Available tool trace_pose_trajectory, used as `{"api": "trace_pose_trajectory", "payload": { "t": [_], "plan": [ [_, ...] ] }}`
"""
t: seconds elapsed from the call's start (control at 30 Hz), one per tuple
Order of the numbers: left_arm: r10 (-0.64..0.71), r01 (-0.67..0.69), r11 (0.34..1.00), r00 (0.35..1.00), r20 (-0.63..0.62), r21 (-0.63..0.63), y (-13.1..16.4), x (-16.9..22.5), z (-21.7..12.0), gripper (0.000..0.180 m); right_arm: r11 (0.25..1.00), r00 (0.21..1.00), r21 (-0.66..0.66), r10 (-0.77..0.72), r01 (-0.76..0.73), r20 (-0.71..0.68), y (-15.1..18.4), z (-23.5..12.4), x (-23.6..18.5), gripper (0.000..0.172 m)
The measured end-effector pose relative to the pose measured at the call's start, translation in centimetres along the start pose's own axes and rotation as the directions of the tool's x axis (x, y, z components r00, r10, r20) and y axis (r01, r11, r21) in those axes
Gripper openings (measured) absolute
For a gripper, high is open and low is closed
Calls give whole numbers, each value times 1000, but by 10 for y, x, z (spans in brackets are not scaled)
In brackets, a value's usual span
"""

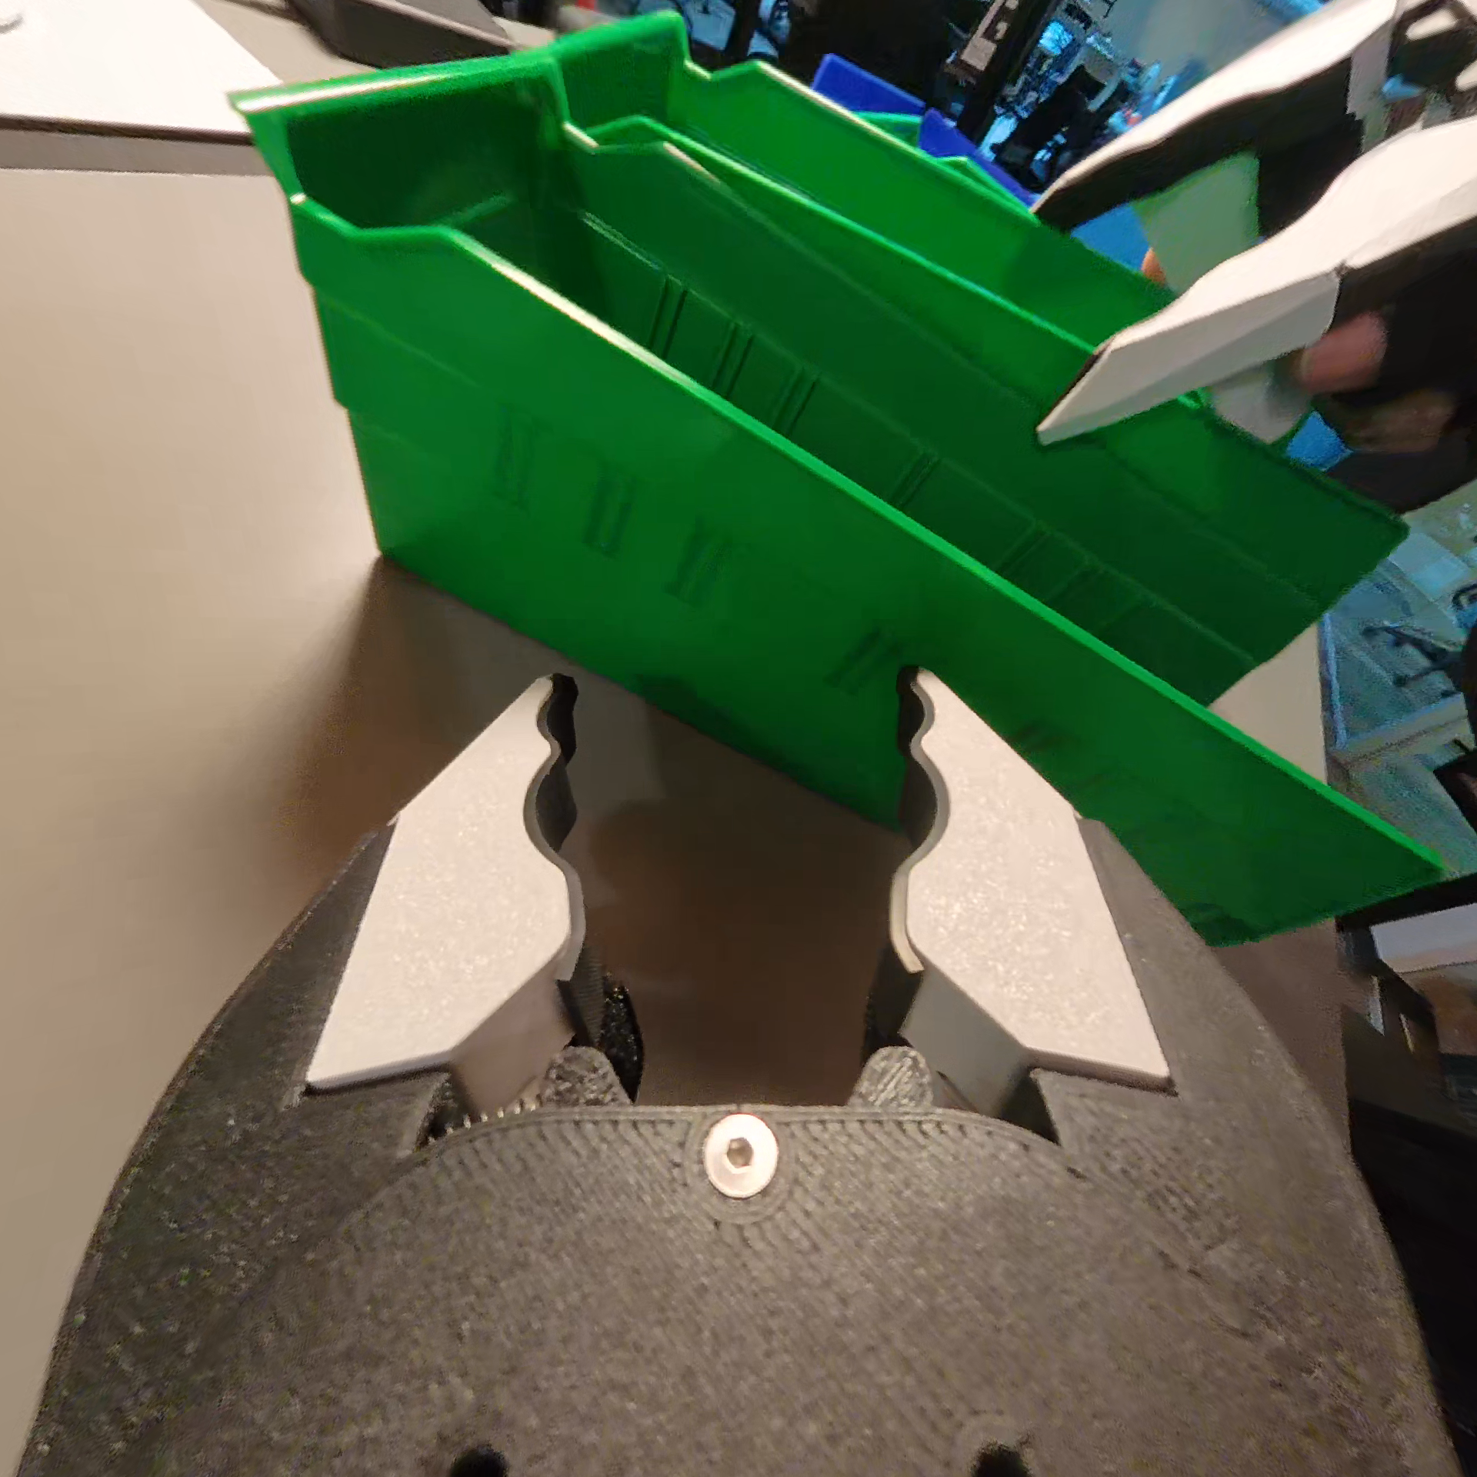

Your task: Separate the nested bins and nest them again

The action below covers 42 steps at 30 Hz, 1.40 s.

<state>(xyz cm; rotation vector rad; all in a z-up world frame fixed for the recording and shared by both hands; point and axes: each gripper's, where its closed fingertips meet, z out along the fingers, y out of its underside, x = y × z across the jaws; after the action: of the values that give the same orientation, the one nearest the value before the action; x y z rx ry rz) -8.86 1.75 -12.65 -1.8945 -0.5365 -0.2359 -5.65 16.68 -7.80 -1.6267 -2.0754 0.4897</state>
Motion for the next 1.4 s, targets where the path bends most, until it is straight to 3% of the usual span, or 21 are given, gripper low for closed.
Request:
{"api": "trace_pose_trajectory", "payload": {
  "t": [0.37,0.57,0.73,0.93,1.03,1.13,1.23,1.4],
  "plan": [
    [-30,29,999,998,61,17,-26,-14,-39,82,975,987,152,155,-161,50,-9,20,-23,124],
    [-122,118,985,992,21,129,-36,2,-64,84,926,977,312,191,-211,93,-11,-22,-25,115],
    [-147,150,985,989,-34,91,-23,43,-52,94,861,960,430,274,-273,61,27,-56,-14,107],
    [-97,88,979,995,36,185,-1,88,-47,102,778,938,537,337,-327,81,73,-47,-16,82],
    [-11,-9,991,990,144,137,21,97,-36,90,777,933,530,347,-341,91,83,-28,-19,68],
    [92,-116,991,957,275,72,35,90,-29,46,749,917,533,361,-394,171,82,-13,-25,37],
    [122,-168,981,925,358,99,32,82,-35,36,730,909,551,387,-405,154,84,-9,-19,16],
    [114,-240,960,810,575,148,25,49,-70,8,733,911,559,398,-387,110,90,-13,-14,9]
  ]
}}
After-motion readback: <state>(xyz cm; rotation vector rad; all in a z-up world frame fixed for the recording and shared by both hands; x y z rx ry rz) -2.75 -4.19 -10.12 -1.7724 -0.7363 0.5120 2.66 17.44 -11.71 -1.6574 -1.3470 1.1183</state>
